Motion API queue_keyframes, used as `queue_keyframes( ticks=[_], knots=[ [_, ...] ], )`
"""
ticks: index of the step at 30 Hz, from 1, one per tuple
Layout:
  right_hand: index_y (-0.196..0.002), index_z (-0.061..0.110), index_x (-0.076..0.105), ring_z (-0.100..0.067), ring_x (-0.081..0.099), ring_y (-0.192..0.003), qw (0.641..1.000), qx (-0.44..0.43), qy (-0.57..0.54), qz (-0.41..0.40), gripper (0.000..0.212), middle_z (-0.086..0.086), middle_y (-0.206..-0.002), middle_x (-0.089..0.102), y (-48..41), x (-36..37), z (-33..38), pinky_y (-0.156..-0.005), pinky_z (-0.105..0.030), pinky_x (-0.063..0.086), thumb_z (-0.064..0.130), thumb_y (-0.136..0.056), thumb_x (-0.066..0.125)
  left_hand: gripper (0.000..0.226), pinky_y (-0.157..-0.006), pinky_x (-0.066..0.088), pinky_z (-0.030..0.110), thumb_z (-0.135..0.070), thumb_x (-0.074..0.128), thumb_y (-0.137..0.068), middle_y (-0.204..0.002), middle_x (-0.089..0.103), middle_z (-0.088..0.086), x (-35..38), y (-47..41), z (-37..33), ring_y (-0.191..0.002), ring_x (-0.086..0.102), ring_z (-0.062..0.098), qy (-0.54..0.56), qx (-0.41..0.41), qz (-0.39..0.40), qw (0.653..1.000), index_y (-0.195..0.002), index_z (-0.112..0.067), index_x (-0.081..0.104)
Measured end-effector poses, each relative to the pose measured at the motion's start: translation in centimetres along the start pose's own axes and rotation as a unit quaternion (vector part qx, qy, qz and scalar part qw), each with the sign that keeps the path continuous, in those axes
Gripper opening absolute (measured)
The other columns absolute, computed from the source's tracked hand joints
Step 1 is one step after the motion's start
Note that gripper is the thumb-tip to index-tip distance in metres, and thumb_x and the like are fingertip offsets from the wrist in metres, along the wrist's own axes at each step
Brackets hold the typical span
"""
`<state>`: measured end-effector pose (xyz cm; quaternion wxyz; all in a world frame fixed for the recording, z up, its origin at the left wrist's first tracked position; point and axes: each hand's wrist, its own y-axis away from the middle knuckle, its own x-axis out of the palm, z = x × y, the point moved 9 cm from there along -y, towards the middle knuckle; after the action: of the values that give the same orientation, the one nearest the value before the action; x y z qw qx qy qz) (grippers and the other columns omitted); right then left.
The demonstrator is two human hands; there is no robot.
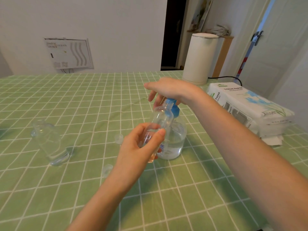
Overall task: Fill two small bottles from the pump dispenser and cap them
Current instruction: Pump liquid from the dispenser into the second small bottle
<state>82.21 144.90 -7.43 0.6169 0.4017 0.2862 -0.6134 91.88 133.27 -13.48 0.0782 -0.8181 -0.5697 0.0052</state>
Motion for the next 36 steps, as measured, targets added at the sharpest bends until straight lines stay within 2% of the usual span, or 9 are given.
queue_keyframes(
  ticks=[4,9,14,18,19,22,26,30,36],
  knots=[
    [-0.084,0.019,0.067,-0.026,0.059,-0.101,1.000,0.010,-0.011,0.009,0.047,-0.009,-0.117,0.062,0.3,0.4,-0.3,-0.088,-0.042,0.045,0.049,-0.096,0.033,0.040,-0.052,0.049,0.015,-0.043,0.062,-0.064,-0.081,0.071,0.006,0.2,0.1,0.1,-0.056,0.061,0.004,-0.005,-0.002,0.004,1.000,-0.095,-0.019,0.066],
    [-0.086,0.017,0.070,-0.026,0.059,-0.101,1.000,0.010,-0.015,0.015,0.050,-0.010,-0.126,0.058,0.3,1.3,-0.8,-0.079,-0.036,0.041,0.050,-0.096,0.033,0.037,-0.051,0.050,0.015,-0.043,0.061,-0.064,-0.077,0.069,0.003,0.2,0.3,0.4,-0.055,0.060,0.003,-0.004,-0.010,0.006,1.000,-0.093,-0.022,0.066],
    [-0.088,0.017,0.071,-0.022,0.058,-0.095,1.000,0.005,-0.013,0.008,0.051,-0.009,-0.124,0.060,0.3,1.3,-0.7,-0.067,-0.032,0.036,0.050,-0.095,0.033,0.039,-0.052,0.049,0.015,-0.044,0.061,-0.063,-0.073,0.068,0.001,0.2,0.3,0.6,-0.055,0.060,0.003,-0.004,-0.010,0.005,1.000,-0.093,-0.020,0.066],
    [-0.086,0.019,0.068,-0.026,0.059,-0.099,1.000,0.008,-0.003,0.016,0.050,-0.009,-0.119,0.062,0.4,0.9,-0.4,-0.080,-0.036,0.045,0.052,-0.096,0.032,0.039,-0.053,0.051,0.015,-0.047,0.061,-0.061,-0.075,0.071,-0.003,0.1,0.2,0.5,-0.057,0.062,0.003,-0.009,-0.006,0.009,1.000,-0.093,-0.024,0.065],
    [-0.090,0.018,0.068,-0.026,0.060,-0.099,1.000,0.008,0.003,0.016,0.051,-0.009,-0.116,0.063,0.4,0.6,-0.2,-0.076,-0.034,0.045,0.052,-0.096,0.032,0.038,-0.053,0.051,0.015,-0.046,0.061,-0.062,-0.075,0.071,-0.005,0.2,0.2,0.4,-0.057,0.062,0.002,-0.008,-0.003,0.010,1.000,-0.092,-0.025,0.065],
    [-0.106,0.014,0.068,-0.025,0.061,-0.099,0.999,0.002,0.041,0.013,0.054,-0.008,-0.111,0.066,0.3,0.0,0.4,-0.056,-0.028,0.032,0.051,-0.097,0.031,0.037,-0.053,0.050,0.014,-0.046,0.061,-0.063,-0.075,0.071,-0.004,0.2,0.0,0.2,-0.057,0.061,0.003,-0.007,0.005,0.009,1.000,-0.092,-0.025,0.066],
    [-0.106,0.014,0.068,-0.022,0.056,-0.100,0.999,0.001,0.029,0.027,0.056,-0.007,-0.121,0.060,0.3,0.3,0.2,-0.064,-0.030,0.034,0.054,-0.097,0.030,0.037,-0.053,0.049,0.014,-0.048,0.062,-0.062,-0.076,0.071,-0.005,0.1,0.0,0.2,-0.057,0.062,0.003,-0.002,0.006,0.008,1.000,-0.091,-0.027,0.066],
    [-0.098,0.016,0.069,-0.023,0.055,-0.104,1.000,0.000,0.004,0.024,0.056,-0.008,-0.130,0.057,0.4,0.6,-0.1,-0.089,-0.040,0.040,0.056,-0.095,0.030,0.039,-0.052,0.048,0.014,-0.051,0.063,-0.060,-0.078,0.071,-0.005,0.2,0.1,0.3,-0.058,0.063,0.003,-0.004,0.002,0.009,1.000,-0.092,-0.028,0.067],
    [-0.090,0.016,0.070,-0.026,0.057,-0.108,1.000,0.005,-0.014,0.027,0.056,-0.010,-0.130,0.057,0.0,1.6,-0.8,-0.089,-0.040,0.042,0.057,-0.094,0.032,0.040,-0.053,0.050,0.015,-0.050,0.062,-0.060,-0.079,0.071,-0.001,0.1,0.3,0.7,-0.058,0.062,0.003,-0.010,-0.006,0.008,1.000,-0.092,-0.027,0.066]
  ],
)
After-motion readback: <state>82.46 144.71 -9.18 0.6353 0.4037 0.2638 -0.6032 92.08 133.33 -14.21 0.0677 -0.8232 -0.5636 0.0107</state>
